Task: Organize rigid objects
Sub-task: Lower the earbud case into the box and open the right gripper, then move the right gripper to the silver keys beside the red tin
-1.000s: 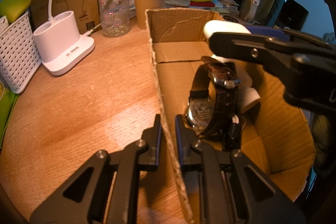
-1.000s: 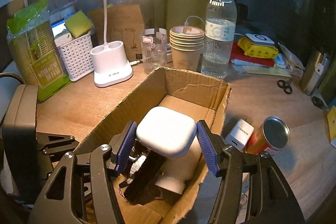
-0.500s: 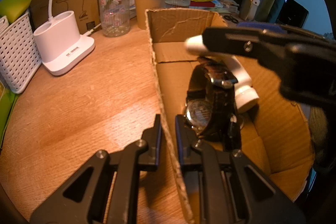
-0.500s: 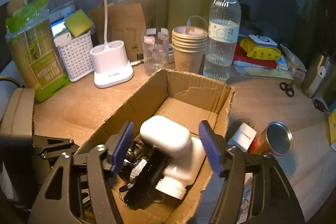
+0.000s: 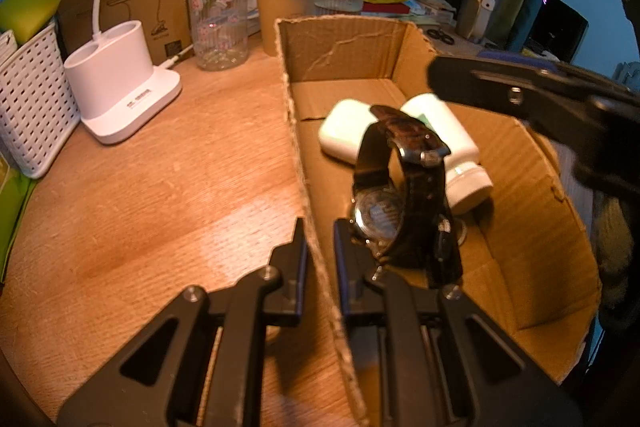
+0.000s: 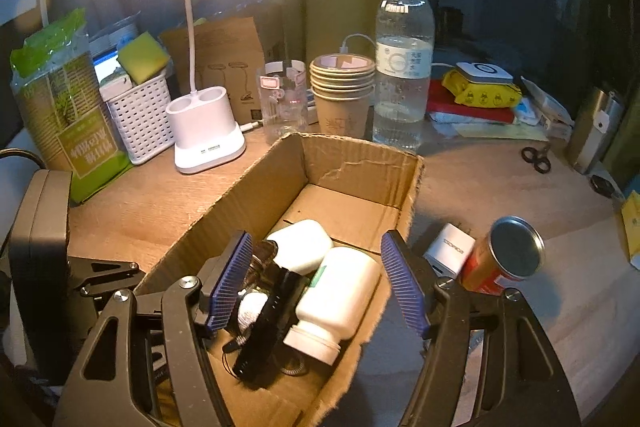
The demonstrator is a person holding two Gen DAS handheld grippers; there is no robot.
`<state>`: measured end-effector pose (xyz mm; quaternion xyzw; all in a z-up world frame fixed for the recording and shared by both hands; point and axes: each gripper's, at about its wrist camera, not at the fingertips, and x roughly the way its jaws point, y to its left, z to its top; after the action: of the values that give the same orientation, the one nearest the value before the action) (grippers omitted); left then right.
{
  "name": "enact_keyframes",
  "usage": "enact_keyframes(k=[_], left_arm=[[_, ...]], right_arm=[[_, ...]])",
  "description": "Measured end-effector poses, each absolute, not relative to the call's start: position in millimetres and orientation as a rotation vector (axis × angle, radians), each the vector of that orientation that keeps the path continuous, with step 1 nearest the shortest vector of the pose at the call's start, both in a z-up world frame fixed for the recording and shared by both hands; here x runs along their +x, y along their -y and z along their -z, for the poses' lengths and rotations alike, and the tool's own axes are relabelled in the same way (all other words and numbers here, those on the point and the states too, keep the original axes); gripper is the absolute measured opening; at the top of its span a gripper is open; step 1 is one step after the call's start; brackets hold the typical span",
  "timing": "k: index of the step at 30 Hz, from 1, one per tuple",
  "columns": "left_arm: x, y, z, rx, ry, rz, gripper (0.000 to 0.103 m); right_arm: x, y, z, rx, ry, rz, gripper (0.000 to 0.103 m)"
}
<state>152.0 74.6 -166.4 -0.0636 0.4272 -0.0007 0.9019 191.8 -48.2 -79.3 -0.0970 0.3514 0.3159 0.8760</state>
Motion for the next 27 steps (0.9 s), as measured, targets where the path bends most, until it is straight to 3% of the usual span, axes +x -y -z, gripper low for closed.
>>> enact_keyframes(k=[27], left_arm=[[152.0,-74.7,166.4,-0.131,-0.884,0.001,0.013]], right_arm=[[178.2,124.3,77.6,-0.104,-0.705,-0.502,0.070]])
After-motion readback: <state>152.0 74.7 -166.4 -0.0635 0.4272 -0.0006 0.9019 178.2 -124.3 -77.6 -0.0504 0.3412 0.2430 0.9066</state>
